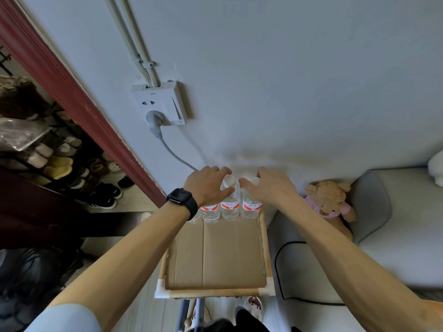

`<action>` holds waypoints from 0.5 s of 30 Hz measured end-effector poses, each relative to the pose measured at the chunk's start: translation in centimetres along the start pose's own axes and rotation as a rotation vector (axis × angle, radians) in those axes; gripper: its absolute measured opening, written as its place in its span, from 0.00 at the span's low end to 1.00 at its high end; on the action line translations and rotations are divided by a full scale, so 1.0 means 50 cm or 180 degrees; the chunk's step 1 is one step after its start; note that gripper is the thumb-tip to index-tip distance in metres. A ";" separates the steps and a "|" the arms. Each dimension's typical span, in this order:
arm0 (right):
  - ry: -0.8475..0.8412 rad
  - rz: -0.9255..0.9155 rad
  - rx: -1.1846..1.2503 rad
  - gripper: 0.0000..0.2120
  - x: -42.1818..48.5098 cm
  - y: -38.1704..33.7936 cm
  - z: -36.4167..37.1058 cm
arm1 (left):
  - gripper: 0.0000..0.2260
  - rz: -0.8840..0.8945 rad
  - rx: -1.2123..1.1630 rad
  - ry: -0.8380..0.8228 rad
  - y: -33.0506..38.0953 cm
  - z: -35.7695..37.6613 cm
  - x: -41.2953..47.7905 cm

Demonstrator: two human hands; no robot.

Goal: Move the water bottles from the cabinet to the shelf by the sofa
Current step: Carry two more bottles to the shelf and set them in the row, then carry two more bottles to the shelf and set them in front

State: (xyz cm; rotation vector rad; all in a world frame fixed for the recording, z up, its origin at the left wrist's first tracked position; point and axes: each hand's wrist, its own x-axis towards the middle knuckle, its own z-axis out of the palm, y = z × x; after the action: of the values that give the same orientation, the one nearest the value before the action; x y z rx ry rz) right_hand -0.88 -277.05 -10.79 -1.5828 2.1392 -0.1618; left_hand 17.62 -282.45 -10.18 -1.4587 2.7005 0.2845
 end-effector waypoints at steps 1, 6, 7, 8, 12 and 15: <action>-0.0021 0.0012 -0.0001 0.35 -0.002 0.003 -0.002 | 0.24 -0.0011 0.0009 0.0014 0.000 -0.001 -0.001; 0.0068 -0.0074 0.0192 0.30 -0.026 0.020 -0.032 | 0.24 0.0091 0.0146 0.0213 -0.002 -0.007 -0.017; 0.0084 -0.0149 0.0265 0.28 -0.032 0.024 -0.039 | 0.23 0.0109 0.0153 0.0308 -0.006 -0.010 -0.025; 0.0109 -0.0251 0.0346 0.24 -0.038 0.028 -0.044 | 0.23 0.0099 0.0122 0.0429 -0.011 -0.014 -0.036; 0.0183 -0.0863 0.0611 0.10 -0.068 0.012 -0.052 | 0.22 -0.0359 -0.0105 0.0843 -0.055 -0.021 -0.108; 0.0279 -0.1521 0.0680 0.04 -0.099 -0.035 -0.032 | 0.22 -0.0935 -0.0294 0.0994 -0.102 -0.012 -0.191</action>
State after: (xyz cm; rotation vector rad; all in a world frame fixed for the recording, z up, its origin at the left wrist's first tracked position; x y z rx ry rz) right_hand 1.08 -273.32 -7.25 -1.9522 1.6973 -0.6014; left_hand 27.19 -277.43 -8.92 -2.0536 2.6686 0.1787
